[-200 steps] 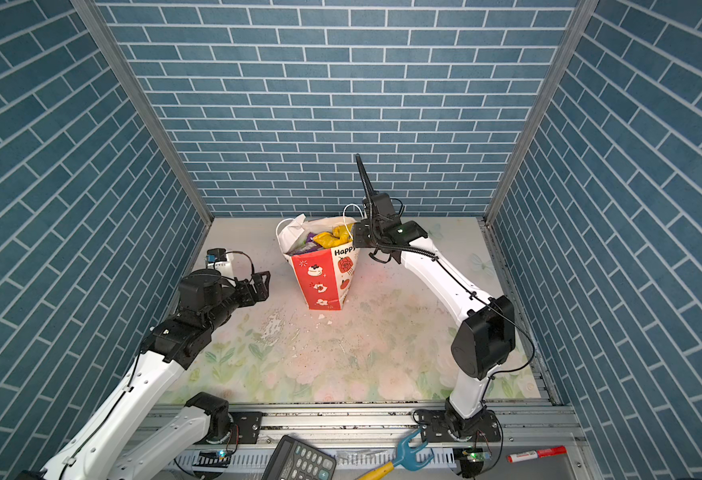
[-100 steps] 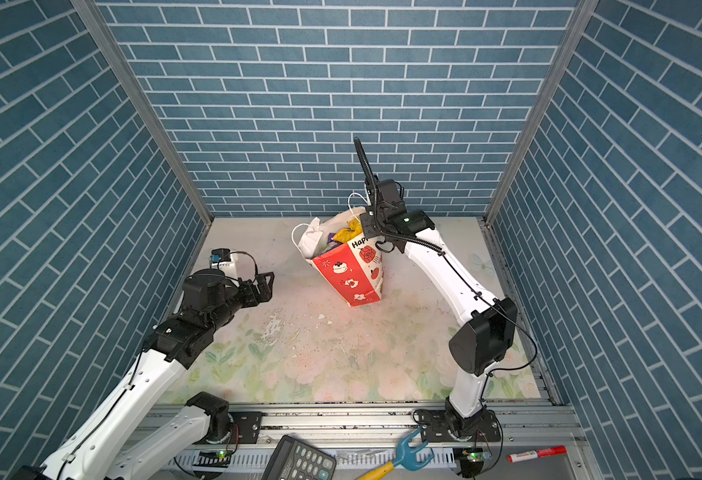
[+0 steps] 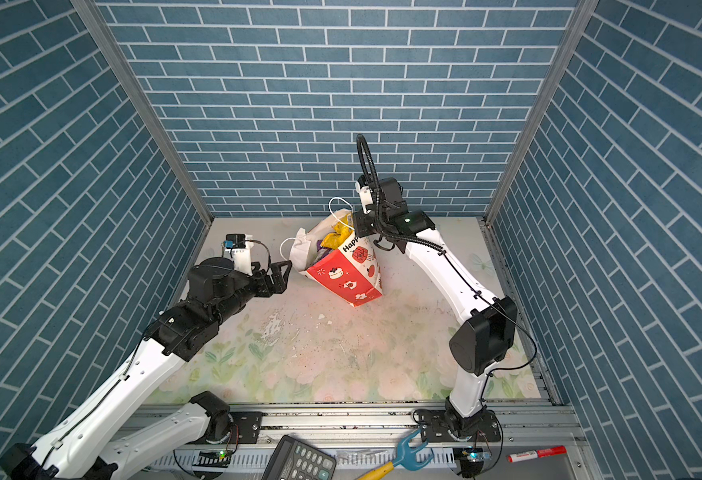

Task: Take the snacks out of the paper bag
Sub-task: 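Reach the left gripper into the bag toward the yellow snack packet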

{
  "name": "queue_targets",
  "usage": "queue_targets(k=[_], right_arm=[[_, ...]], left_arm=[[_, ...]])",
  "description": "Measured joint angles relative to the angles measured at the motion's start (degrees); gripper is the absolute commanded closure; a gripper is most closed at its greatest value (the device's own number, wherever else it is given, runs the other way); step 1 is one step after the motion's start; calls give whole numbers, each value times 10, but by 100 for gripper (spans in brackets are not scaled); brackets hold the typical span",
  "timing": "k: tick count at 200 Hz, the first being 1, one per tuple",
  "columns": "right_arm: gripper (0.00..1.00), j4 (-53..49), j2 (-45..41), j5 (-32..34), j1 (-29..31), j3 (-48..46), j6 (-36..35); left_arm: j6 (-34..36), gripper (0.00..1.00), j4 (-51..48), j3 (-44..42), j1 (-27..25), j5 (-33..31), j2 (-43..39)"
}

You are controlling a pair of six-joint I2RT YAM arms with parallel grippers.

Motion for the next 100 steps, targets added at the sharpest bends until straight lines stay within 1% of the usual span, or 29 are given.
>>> queue_targets(k=[38, 100], right_arm=[[100, 16, -16, -44, 0, -23, 24], [100, 67, -54, -74, 0, -90, 61]], left_arm=[[-1, 1, 18, 5, -12, 6, 40], [-28, 2, 65, 7, -15, 54, 78]])
